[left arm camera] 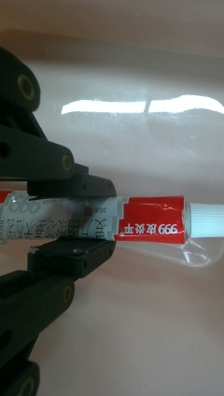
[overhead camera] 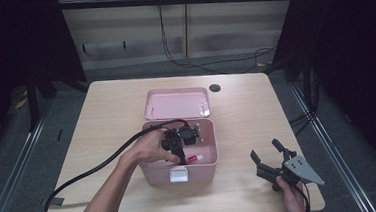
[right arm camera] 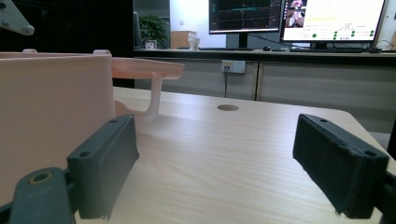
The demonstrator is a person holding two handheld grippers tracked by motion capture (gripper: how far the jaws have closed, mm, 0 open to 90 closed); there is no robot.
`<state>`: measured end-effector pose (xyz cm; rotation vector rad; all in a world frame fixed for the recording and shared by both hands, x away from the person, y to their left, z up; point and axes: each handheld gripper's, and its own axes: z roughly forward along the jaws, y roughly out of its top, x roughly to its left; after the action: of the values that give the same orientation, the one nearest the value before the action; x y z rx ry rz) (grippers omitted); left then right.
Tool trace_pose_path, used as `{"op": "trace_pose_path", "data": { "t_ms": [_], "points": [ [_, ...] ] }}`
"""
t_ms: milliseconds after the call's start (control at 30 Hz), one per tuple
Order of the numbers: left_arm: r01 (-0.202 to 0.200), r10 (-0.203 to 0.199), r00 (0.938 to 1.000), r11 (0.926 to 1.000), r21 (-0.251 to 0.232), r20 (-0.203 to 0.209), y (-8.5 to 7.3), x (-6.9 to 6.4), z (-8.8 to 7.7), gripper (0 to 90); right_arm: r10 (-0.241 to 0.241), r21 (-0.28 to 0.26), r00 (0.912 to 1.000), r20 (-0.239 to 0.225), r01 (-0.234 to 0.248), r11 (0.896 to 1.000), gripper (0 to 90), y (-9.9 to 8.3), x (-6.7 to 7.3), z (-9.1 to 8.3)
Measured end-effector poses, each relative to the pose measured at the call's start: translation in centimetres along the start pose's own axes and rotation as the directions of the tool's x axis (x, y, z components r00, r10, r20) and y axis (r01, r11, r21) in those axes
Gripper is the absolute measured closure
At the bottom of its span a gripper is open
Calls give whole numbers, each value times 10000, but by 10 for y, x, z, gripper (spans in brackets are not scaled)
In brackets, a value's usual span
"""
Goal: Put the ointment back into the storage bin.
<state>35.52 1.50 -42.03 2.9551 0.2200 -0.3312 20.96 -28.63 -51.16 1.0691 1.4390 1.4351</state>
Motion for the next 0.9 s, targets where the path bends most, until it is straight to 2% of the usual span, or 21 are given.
{"op": "trace_pose_path", "data": {
  "t_ms": [167, 467, 600, 800, 900],
  "points": [
    [10, -12, 10000, 9997, 232, 75, 0, 2, 6, 712, 4, 1, 10000, 9, -4, 10000, 131, 0, 0, 0],
    [-8, -5, 9987, 9996, 266, 508, 2, 4, 13, 711, 4, 2, 10000, -2, -4, 10000, 131, 0, 0, 0],
    [91, -103, 9986, 9997, 241, 512, 3, 4, 14, 711, -18, -18, 10000, -3, 18, 10000, 131, 0, 0, 0],
    [-32, 15, 9987, 9994, 335, 517, 3, 4, 19, 711, -6, -10, 10000, -2, 6, 10000, 131, 0, 0, 0],
    [-128, 122, 9996, 9996, 253, 263, 3, 3, 20, 711, -5, -12, 10000, 0, 5, 10000, 131, 0, 0, 0]
  ]
}}
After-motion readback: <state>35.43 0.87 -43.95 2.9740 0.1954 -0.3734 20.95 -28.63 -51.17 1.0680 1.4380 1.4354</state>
